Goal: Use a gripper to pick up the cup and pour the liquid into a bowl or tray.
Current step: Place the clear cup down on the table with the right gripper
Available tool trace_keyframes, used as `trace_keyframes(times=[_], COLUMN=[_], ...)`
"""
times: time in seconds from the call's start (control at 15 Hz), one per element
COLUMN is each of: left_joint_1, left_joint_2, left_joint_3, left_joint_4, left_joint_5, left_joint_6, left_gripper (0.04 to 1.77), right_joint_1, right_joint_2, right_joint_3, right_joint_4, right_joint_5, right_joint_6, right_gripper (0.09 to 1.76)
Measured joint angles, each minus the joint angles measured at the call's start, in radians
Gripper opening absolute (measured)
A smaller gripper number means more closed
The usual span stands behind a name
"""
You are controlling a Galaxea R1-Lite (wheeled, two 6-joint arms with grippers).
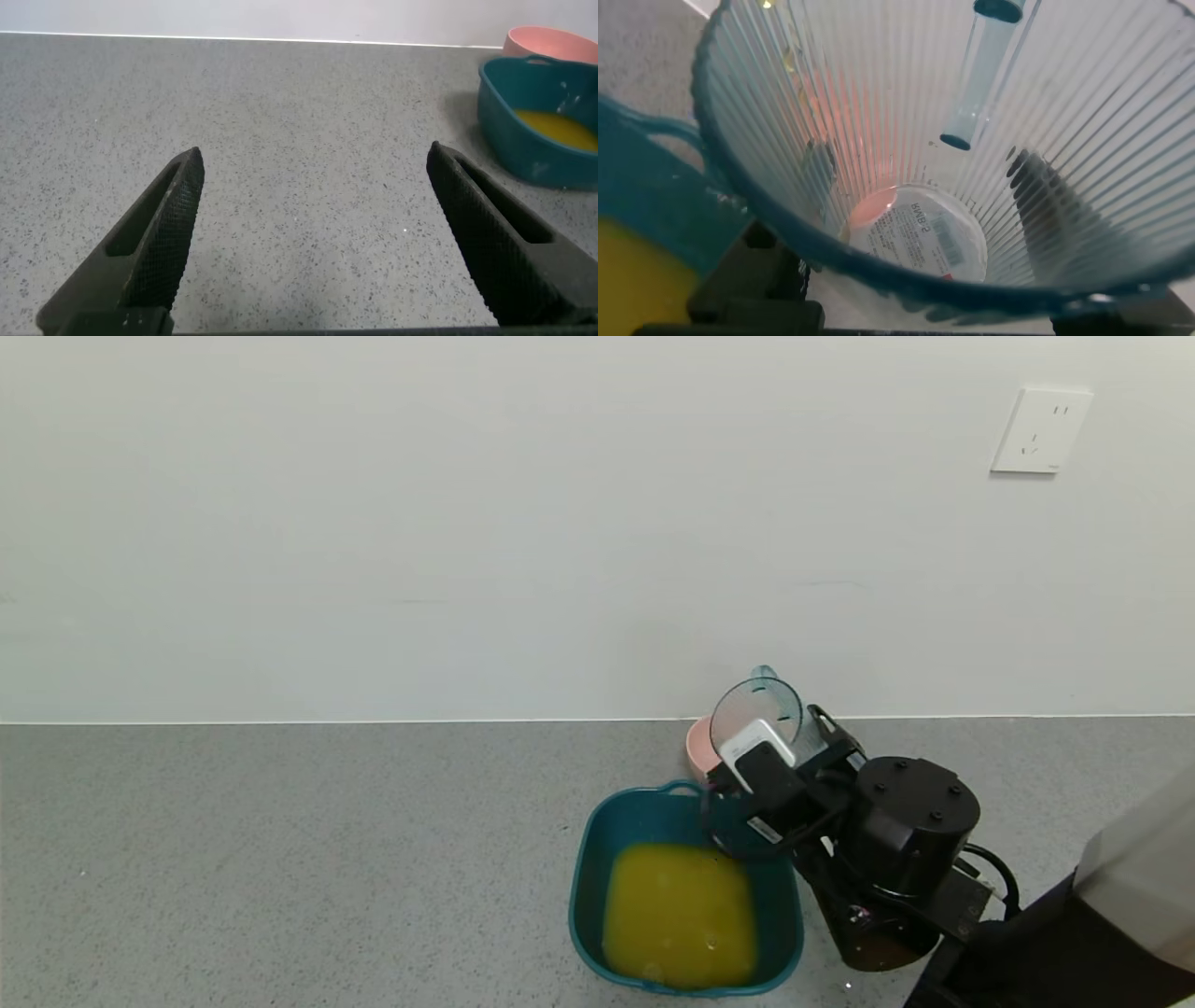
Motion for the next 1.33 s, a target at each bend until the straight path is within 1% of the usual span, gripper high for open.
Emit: trace_keyframes(times=[0.2, 0.4, 0.6, 0.87, 1.07, 1.33], left_joint_1=[0.000, 0.000, 0.000, 0.000, 0.000, 0.000], left_joint_2=[0.000, 0.000, 0.000, 0.000, 0.000, 0.000], left_joint_3=[0.000, 0.000, 0.000, 0.000, 0.000, 0.000], left_joint_4=[0.000, 0.000, 0.000, 0.000, 0.000, 0.000], left_joint_5=[0.000, 0.000, 0.000, 0.000, 0.000, 0.000], left_joint_6=[0.000, 0.000, 0.000, 0.000, 0.000, 0.000], left_gripper=[1.72, 1.72, 1.72, 1.72, 1.72, 1.72], right_joint_1=[0.010, 0.016, 0.009, -0.029, -0.076, -0.179], right_joint_2=[-0.011, -0.023, -0.049, -0.089, -0.126, -0.174], right_joint_3=[0.003, 0.003, 0.011, 0.046, 0.074, 0.124], right_joint_4=[-0.001, 0.000, 0.007, 0.010, 0.049, 0.071], right_joint_5=[-0.036, -0.064, -0.064, -0.060, -0.047, 0.007], right_joint_6=[0.199, 0.367, 0.500, 0.586, 0.659, 0.694], right_gripper=[1.36, 1.36, 1.36, 1.36, 1.36, 1.36])
